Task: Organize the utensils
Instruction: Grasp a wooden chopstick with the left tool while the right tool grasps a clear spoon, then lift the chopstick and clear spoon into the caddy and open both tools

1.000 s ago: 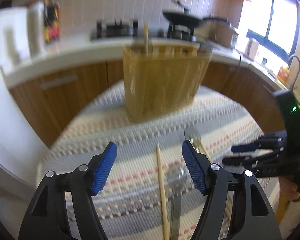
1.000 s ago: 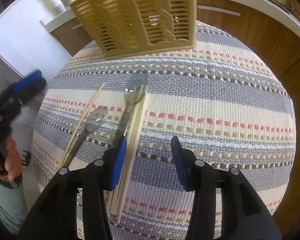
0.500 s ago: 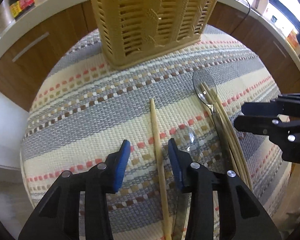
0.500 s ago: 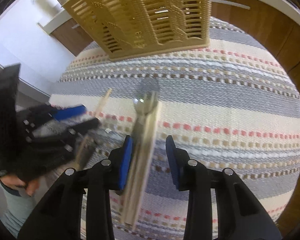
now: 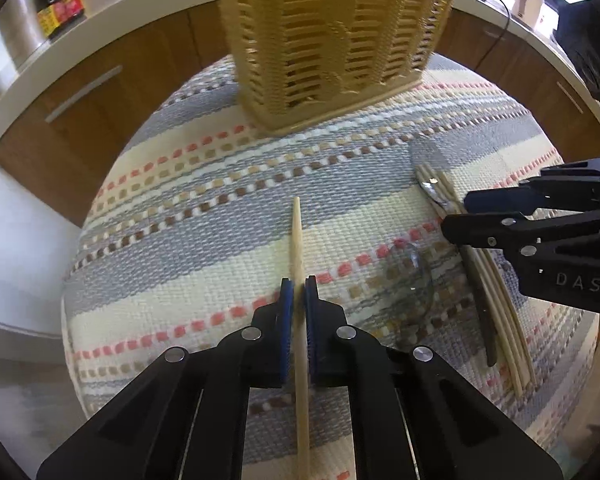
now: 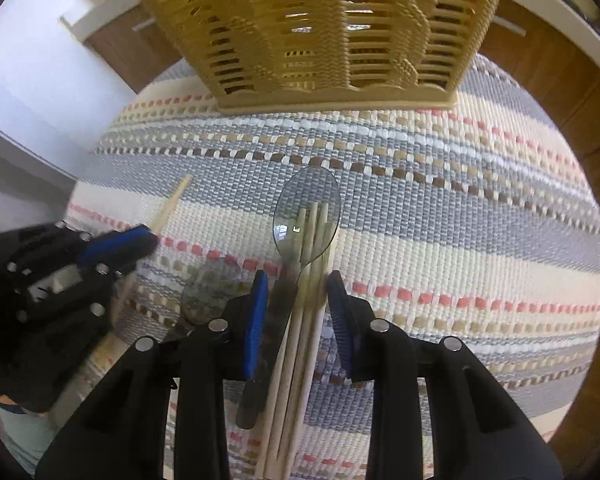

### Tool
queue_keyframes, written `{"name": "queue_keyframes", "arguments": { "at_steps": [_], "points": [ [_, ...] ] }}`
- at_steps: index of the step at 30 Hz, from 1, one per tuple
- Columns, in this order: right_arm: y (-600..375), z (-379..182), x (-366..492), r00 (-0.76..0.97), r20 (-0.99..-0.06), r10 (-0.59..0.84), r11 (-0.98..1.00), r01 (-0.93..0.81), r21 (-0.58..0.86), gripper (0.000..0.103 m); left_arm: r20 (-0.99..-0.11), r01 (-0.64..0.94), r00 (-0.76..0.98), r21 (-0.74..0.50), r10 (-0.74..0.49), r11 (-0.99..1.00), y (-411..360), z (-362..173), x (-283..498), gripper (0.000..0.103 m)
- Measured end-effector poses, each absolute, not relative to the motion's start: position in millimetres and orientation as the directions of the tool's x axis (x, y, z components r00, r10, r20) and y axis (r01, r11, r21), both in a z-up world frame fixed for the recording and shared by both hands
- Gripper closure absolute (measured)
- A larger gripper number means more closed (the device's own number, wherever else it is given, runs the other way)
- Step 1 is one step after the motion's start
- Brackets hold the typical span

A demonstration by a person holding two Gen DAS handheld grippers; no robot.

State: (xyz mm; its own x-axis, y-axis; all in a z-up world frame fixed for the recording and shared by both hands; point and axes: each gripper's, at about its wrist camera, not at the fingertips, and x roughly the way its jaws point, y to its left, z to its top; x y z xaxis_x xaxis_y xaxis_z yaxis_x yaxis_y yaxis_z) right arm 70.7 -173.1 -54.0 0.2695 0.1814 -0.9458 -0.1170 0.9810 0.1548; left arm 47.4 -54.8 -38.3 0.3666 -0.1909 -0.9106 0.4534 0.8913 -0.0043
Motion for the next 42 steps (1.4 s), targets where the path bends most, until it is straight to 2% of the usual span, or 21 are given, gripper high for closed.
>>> {"name": "queue_keyframes", "arguments": {
  "at_steps": [8, 9, 10, 13, 18, 24, 37, 42],
  "points": [
    [-145, -54, 71, 0.264, -0.955, 0.132, 0.983, -0.156, 0.093, 0.076, -0.903, 0.428, 0.380, -0.021, -0.201, 0.903, -27, -31, 47, 0.099],
    [-139, -55, 68, 0.272, -0.956, 0.106, 0.983, -0.171, 0.060, 0.085, -0.901, 0.429, 0.381, -0.023, -0.205, 0.903, -27, -30, 46, 0.099],
    [-138, -58, 62, 0.275, -0.957, 0.091, 0.983, -0.180, 0.042, 0.089, -0.899, 0.432, 0.384, -0.026, -0.210, 0.902, -26, -29, 45, 0.099],
    [-130, -61, 63, 0.279, -0.956, 0.085, 0.981, -0.192, 0.031, 0.090, -0.893, 0.438, 0.393, -0.028, -0.220, 0.899, -34, -31, 44, 0.099],
    [-139, -58, 54, 0.293, -0.948, 0.124, 0.979, -0.193, 0.068, 0.093, -0.875, 0.448, 0.416, -0.040, -0.248, 0.893, -36, -24, 40, 0.099],
    [-157, -27, 22, 0.397, -0.898, 0.188, 0.970, -0.218, 0.107, 0.093, -0.842, 0.452, 0.454, -0.066, -0.293, 0.889, -34, -5, 32, 0.099],
    [-187, 47, -18, 0.602, -0.747, 0.284, 0.949, -0.289, 0.128, 0.093, -0.648, 0.497, 0.648, -0.040, -0.401, 0.867, -56, 91, -7, 0.099],
    [-196, 85, -26, 0.702, -0.648, 0.296, 0.951, -0.278, 0.133, 0.093, -0.544, 0.479, 0.717, -0.069, -0.435, 0.875, -52, 127, -11, 0.099]
  ]
}}
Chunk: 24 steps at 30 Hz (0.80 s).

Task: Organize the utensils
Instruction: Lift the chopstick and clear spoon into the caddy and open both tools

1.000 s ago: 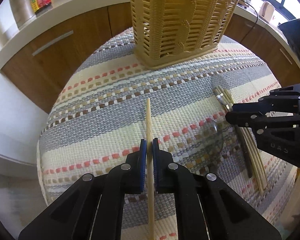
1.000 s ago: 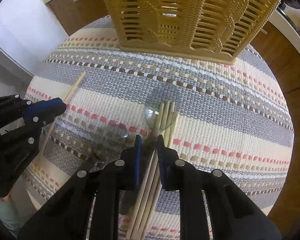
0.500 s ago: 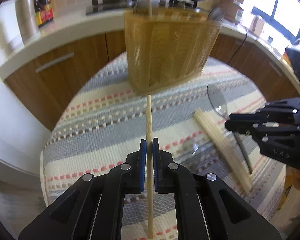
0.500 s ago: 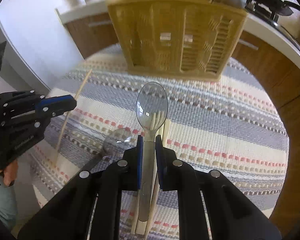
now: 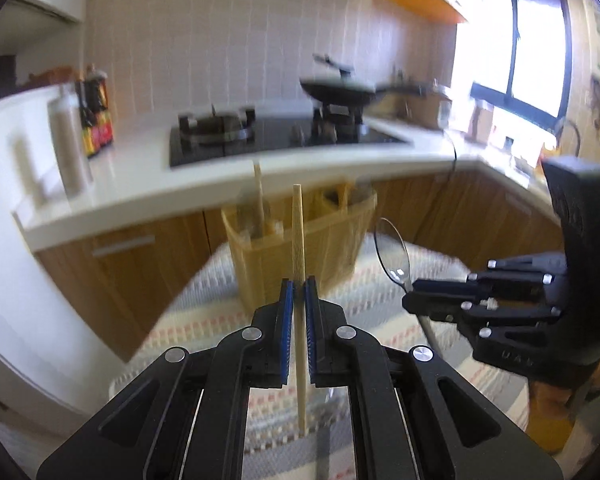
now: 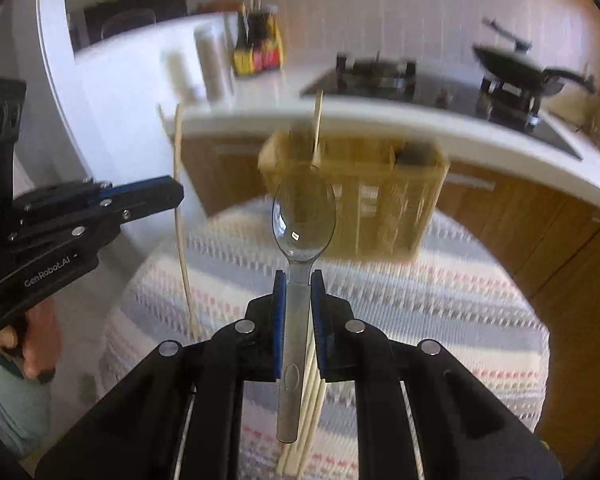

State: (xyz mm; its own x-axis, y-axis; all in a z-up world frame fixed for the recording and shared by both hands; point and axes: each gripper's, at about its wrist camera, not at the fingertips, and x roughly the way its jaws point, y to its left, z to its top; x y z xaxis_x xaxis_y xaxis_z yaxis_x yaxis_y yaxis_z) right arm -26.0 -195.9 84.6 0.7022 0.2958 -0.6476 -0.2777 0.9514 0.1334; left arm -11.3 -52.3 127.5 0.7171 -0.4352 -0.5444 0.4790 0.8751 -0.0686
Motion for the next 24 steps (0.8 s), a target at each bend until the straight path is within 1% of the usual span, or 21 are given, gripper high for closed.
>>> {"name": "queue_keyframes", "arguments": {
  "at_steps": [2, 6, 12, 15, 20, 24],
  "points": [
    [-200, 100, -26, 0.751, -0.589, 0.300, 0.953, -0.266, 0.145, 0.093, -0.478, 0.475, 0.745, -0.109, -0.465, 0.873, -46, 147, -10, 0.099],
    [-210, 133, -25, 0.851, -0.452, 0.266, 0.964, -0.234, 0.127, 0.093, -0.396, 0.449, 0.795, -0.126, -0.459, 0.885, -44, 176, 1, 0.099],
    [-227, 169, -7, 0.919, -0.316, 0.238, 0.970, -0.208, 0.125, 0.093, -0.310, 0.419, 0.845, -0.124, -0.436, 0.900, -51, 204, 22, 0.099],
    [-235, 180, 7, 0.948, -0.245, 0.205, 0.978, -0.186, 0.099, 0.093, -0.259, 0.408, 0.868, -0.112, -0.423, 0.906, -56, 211, 30, 0.099],
    [-246, 182, 33, 0.969, -0.182, 0.167, 0.984, -0.152, 0.094, 0.093, -0.147, 0.444, 0.878, -0.107, -0.455, 0.890, -61, 213, 38, 0.099],
    [-254, 176, 56, 0.977, -0.153, 0.145, 0.986, -0.130, 0.106, 0.093, -0.123, 0.420, 0.897, -0.063, -0.424, 0.905, -67, 206, 46, 0.099]
  ]
}}
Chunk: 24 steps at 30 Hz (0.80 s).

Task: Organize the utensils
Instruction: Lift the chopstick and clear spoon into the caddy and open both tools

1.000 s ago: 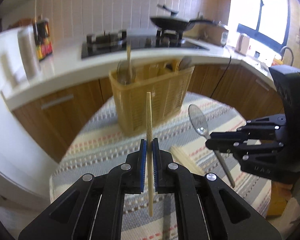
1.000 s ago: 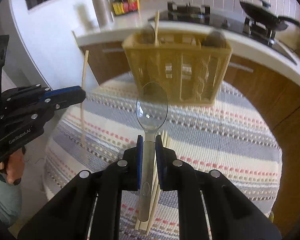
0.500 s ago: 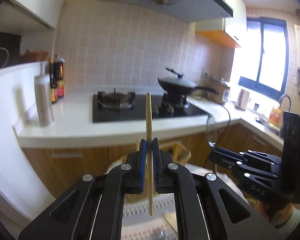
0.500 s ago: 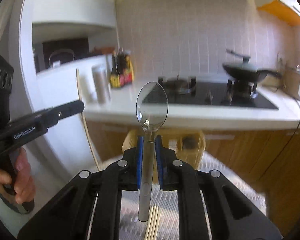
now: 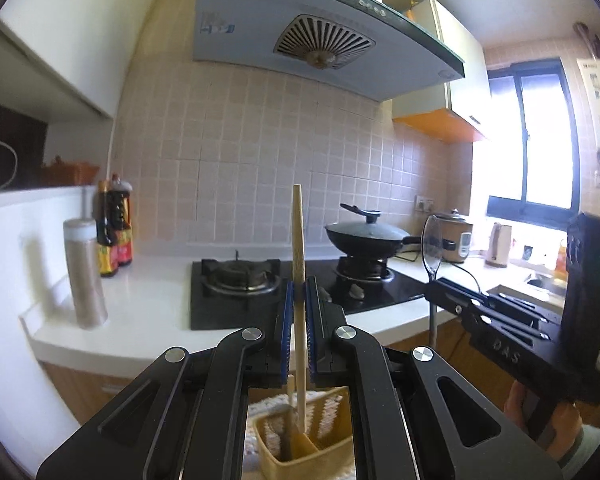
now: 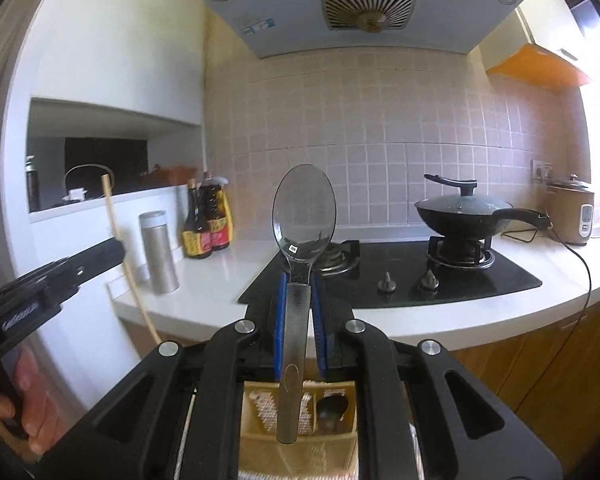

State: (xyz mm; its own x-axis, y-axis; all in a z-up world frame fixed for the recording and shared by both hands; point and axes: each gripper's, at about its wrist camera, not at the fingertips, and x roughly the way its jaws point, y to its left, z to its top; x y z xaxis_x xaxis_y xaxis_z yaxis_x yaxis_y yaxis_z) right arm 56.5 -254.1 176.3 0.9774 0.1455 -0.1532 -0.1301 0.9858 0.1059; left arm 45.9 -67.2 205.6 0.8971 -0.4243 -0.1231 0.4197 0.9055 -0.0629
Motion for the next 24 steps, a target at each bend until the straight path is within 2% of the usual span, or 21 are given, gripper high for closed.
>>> {"name": "queue_keyframes", "arguments": {
  "at_steps": [6, 11, 19, 24],
  "points": [
    [-262, 158, 86, 0.986, -0.143, 0.084, 0.992, -0.069, 0.104, 0.093, -0.127, 0.408, 0.902, -0.063, -0.412, 0.911, -69, 185, 68, 0.099],
    [-276, 134, 109, 0.983, -0.175, 0.060, 0.991, -0.038, 0.130, 0.093, -0.151, 0.404, 0.900, -0.060, -0.409, 0.913, -71, 164, 86, 0.099],
    [-285, 102, 129, 0.974, -0.214, 0.069, 0.987, -0.036, 0.157, 0.092, -0.177, 0.408, 0.895, -0.046, -0.409, 0.912, -76, 142, 101, 0.099],
    [-288, 100, 127, 0.972, -0.220, 0.084, 0.983, -0.045, 0.177, 0.092, -0.204, 0.412, 0.887, -0.051, -0.414, 0.910, -75, 134, 106, 0.098]
  ]
}}
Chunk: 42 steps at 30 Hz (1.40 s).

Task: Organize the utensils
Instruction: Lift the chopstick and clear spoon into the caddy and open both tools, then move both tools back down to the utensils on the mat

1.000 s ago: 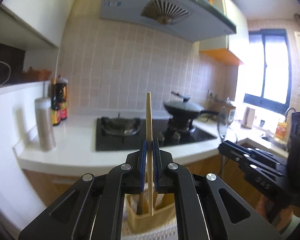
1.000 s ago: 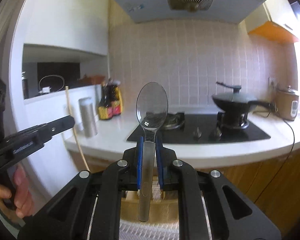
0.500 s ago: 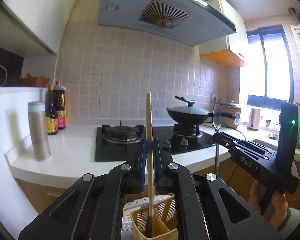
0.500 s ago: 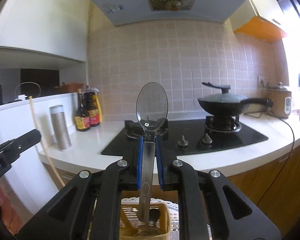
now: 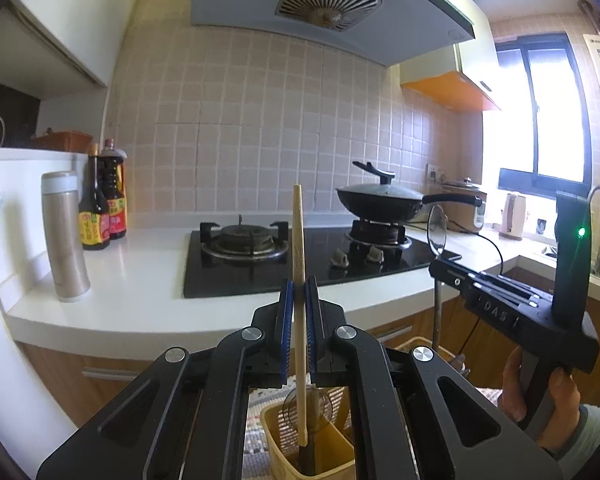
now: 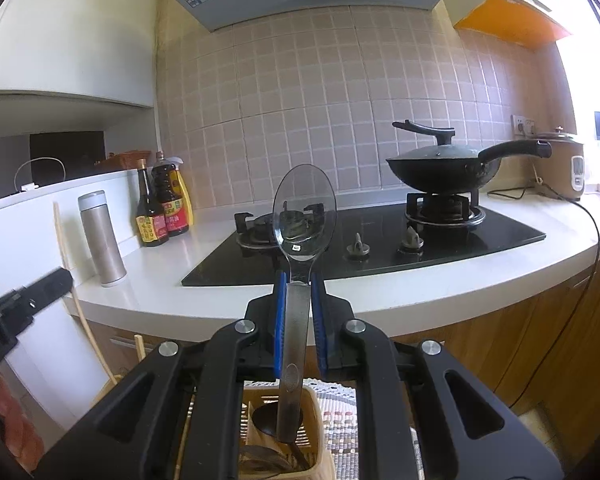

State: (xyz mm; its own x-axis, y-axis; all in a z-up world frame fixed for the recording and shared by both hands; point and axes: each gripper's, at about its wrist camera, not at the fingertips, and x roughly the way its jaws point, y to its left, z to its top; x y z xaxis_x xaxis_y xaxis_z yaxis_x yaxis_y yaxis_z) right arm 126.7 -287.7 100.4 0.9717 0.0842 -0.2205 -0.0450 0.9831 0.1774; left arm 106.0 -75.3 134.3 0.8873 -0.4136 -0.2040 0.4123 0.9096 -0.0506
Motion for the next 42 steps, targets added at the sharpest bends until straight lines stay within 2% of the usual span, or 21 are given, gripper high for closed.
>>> {"name": "queue_keyframes", "arguments": {
  "at_steps": [7, 8, 10, 11, 13, 17, 19, 23, 25, 28, 34, 37, 42],
  "points": [
    [-285, 102, 119, 0.962, -0.251, 0.108, 0.983, -0.065, 0.171, 0.090, -0.218, 0.420, 0.879, -0.069, -0.424, 0.905, -70, 131, 107, 0.098],
    [-286, 102, 118, 0.959, -0.257, 0.117, 0.982, -0.072, 0.176, 0.088, -0.220, 0.430, 0.873, -0.075, -0.435, 0.900, -68, 132, 107, 0.098],
    [-288, 104, 112, 0.958, -0.258, 0.122, 0.979, -0.075, 0.188, 0.070, -0.225, 0.433, 0.870, -0.079, -0.439, 0.898, -67, 132, 106, 0.089],
    [-289, 105, 109, 0.960, -0.254, 0.120, 0.979, -0.071, 0.192, 0.068, -0.225, 0.430, 0.871, -0.080, -0.437, 0.899, -66, 132, 105, 0.084],
    [-291, 108, 103, 0.958, -0.259, 0.127, 0.976, -0.075, 0.203, 0.068, -0.223, 0.430, 0.870, -0.089, -0.439, 0.898, -63, 134, 102, 0.083],
    [-296, 113, 87, 0.952, -0.269, 0.148, 0.967, -0.081, 0.243, 0.068, -0.226, 0.442, 0.858, -0.131, -0.461, 0.888, -52, 140, 93, 0.067],
    [-297, 116, 77, 0.945, -0.293, 0.146, 0.966, -0.072, 0.248, 0.068, -0.233, 0.454, 0.848, -0.147, -0.477, 0.879, -47, 142, 83, 0.066],
    [-295, 114, 57, 0.915, -0.371, 0.160, 0.964, -0.064, 0.260, 0.068, -0.261, 0.462, 0.836, -0.138, -0.482, 0.876, -42, 145, 58, 0.063],
    [-293, 110, 49, 0.881, -0.444, 0.161, 0.965, -0.046, 0.259, 0.068, -0.281, 0.471, 0.826, -0.132, -0.488, 0.872, -42, 145, 47, 0.062],
    [-287, 101, 41, 0.811, -0.561, 0.168, 0.969, -0.030, 0.246, 0.068, -0.340, 0.482, 0.805, -0.104, -0.487, 0.870, -44, 141, 28, 0.060],
    [-260, 54, 27, 0.556, -0.791, 0.255, 0.964, -0.083, 0.252, 0.068, -0.526, 0.498, 0.737, -0.002, -0.424, 0.867, -57, 108, -2, 0.059],
    [-246, 29, 15, 0.466, -0.848, 0.251, 0.968, -0.105, 0.229, 0.068, -0.620, 0.487, 0.692, 0.024, -0.369, 0.873, -59, 84, -9, 0.059],
    [-236, -7, -2, 0.357, -0.896, 0.265, 0.964, -0.110, 0.241, 0.068, -0.745, 0.504, 0.547, -0.072, -0.382, 0.861, -49, 43, -6, 0.059]
  ]
}}
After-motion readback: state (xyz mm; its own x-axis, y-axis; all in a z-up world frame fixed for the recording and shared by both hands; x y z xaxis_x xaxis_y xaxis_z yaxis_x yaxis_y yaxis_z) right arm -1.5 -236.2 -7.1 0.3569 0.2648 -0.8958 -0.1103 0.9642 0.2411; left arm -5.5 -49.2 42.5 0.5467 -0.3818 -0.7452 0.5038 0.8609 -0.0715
